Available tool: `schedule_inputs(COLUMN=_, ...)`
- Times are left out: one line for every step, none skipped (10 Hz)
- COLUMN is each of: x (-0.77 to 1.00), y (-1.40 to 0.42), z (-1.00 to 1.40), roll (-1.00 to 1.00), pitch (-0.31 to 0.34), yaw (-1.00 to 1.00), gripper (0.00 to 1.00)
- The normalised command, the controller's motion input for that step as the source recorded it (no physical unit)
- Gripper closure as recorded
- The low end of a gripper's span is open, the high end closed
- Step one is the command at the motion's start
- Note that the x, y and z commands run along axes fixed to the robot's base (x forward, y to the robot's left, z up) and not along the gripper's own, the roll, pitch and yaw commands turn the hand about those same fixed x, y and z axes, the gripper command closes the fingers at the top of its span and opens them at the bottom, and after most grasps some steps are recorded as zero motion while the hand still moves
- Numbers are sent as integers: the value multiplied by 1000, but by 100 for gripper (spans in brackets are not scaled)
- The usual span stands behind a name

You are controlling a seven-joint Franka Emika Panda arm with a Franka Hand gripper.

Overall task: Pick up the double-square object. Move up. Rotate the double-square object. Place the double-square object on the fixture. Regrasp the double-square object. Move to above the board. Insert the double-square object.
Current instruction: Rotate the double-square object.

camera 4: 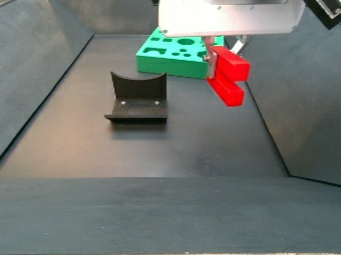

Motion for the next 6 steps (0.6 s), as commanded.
schedule_inputs(x=-15, y=10, z=-4, roll=-70, pitch=6, yaw=-502, gripper=100)
schedule_inputs(x=-13, y=11, z=-3, roll=-70, pitch=5, yaw=-336, gripper=100)
schedule_inputs(x=-12, y=11, z=-2, roll=-70, pitch=4, yaw=-227, gripper=100)
schedule_inputs(x=0, y=0, z=-1000, roll=0, pitch=0, yaw=0, gripper=100)
schedule_inputs(x=13, y=2, z=-1000, roll=2, pitch=-18, yaw=24, gripper=100)
schedule_inputs(x=21, y=3, z=-1000, roll=-2, pitch=-20, yaw=29, gripper=100)
